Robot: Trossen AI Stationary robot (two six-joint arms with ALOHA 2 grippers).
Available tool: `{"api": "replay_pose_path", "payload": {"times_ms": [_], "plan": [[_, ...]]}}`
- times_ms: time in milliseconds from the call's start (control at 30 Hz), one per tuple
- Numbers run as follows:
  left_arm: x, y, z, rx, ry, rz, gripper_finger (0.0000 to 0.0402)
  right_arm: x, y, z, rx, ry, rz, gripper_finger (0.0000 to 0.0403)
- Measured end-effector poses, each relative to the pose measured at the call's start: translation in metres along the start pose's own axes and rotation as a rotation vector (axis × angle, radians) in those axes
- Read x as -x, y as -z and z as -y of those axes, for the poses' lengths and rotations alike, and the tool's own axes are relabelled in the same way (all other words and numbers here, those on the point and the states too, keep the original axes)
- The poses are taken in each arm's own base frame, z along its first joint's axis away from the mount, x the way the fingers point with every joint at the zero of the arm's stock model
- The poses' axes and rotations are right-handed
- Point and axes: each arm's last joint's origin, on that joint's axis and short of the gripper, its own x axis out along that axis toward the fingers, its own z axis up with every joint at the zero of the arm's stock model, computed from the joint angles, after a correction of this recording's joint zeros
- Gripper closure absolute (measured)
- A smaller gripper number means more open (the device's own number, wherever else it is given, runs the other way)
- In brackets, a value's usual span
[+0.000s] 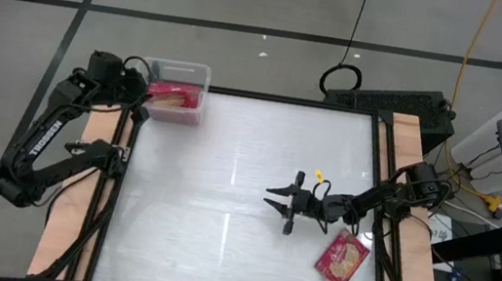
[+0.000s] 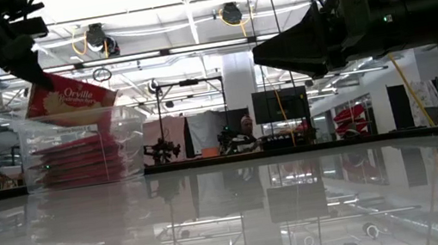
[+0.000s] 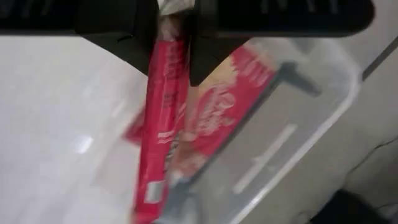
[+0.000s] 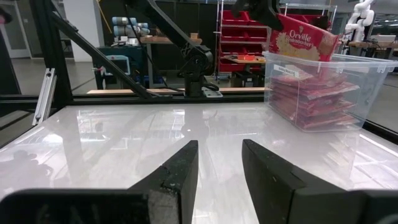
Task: Sort popcorn bags into baskets
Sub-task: Put the red popcorn bag into the transparent container
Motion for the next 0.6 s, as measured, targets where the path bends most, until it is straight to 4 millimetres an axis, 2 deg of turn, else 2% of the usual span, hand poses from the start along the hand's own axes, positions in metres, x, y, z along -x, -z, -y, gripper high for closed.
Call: {"api": "replay_pose_path", "payload": {"times_ms": [100,600], "plan": [[-0.0006,-0.0007,-0.0031,0.011,-0.075,-0.023,0.0329,-0.0001,-0.0001,0.0000,0.000,0.000,0.000,0.0287],[-0.0007,-0.0045,-0.0048,0.088,-0.101,0.016,0.0323,0.0000,0.0000,0.0000,-0.001,0.000,0.000,0.0287]]}}
